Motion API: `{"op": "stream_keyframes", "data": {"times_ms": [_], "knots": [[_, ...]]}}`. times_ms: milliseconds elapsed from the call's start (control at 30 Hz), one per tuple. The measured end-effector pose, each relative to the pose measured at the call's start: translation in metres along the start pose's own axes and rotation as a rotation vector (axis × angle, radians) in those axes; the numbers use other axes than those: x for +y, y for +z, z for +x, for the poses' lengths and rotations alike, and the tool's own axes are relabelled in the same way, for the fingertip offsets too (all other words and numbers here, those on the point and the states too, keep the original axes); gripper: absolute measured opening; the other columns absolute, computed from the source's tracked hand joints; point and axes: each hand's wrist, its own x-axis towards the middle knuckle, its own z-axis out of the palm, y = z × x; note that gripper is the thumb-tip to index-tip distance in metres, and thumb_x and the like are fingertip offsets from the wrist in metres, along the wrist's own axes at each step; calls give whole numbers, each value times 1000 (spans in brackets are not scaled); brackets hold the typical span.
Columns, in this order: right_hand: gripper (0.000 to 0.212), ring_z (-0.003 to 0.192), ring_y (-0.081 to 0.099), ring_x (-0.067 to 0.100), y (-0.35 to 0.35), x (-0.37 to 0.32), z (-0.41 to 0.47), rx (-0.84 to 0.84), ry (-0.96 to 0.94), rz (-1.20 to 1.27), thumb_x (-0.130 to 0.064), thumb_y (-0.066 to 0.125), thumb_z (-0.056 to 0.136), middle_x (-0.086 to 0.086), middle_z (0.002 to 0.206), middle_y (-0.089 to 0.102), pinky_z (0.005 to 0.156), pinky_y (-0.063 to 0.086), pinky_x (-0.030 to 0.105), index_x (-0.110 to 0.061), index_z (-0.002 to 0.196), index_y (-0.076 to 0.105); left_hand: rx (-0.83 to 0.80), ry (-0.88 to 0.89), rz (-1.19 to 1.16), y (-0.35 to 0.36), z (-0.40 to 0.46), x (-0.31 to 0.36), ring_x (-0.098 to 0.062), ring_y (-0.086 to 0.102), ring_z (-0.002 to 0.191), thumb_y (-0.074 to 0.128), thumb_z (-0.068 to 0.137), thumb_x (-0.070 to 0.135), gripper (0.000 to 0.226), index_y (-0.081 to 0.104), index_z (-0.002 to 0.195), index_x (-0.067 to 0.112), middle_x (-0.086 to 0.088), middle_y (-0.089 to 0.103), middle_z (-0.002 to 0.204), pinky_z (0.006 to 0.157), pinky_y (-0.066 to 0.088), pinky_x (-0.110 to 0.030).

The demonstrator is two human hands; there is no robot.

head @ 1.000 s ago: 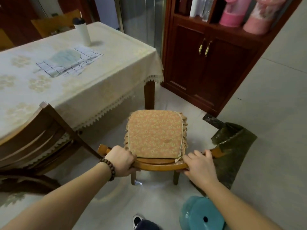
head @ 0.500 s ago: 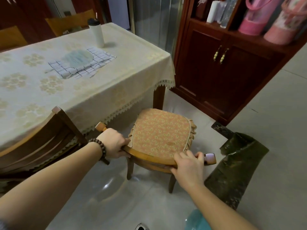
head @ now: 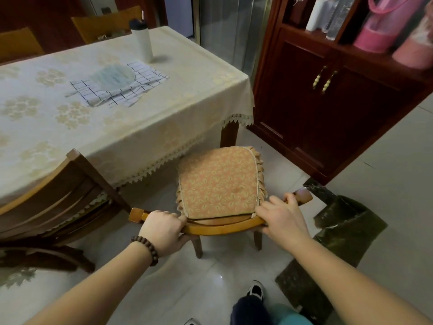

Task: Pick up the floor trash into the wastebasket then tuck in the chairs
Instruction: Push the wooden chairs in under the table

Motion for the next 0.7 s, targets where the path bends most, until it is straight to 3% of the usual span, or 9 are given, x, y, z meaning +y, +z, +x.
{"op": "stream_keyframes", "data": {"times_ms": [200,333,567,700], "knots": [[49,76,55,18,3,73,31,-64,-177,-23,-43,87,44,-9,73,61,76,26,38,-25,80,60,-24,-143,-63,-10,31,49,-14,61,76,34,90,63,45,56,96,24,6,64,85,68,46,-26],[45,75,50,17,4,129,56,-117,-255,-46,-48,84,49,-9,71,56,74,27,38,-27,74,53,-15,-208,-70,-27,71,73,-17,61,76,35,90,62,45,56,94,23,4,63,85,67,46,-29],[40,80,52,15,22,233,79,-294,-194,-122,-46,82,54,-13,74,55,78,29,39,-31,77,53,-64,-210,-55,-59,163,123,-27,63,84,36,91,56,41,55,93,20,-3,65,91,73,49,-36],[38,78,54,17,35,262,86,-274,-182,-70,-50,81,57,-11,73,56,78,33,40,-29,77,55,-40,-165,-12,-65,195,127,-29,63,85,35,90,56,44,56,94,18,-5,66,92,73,49,-37]]}}
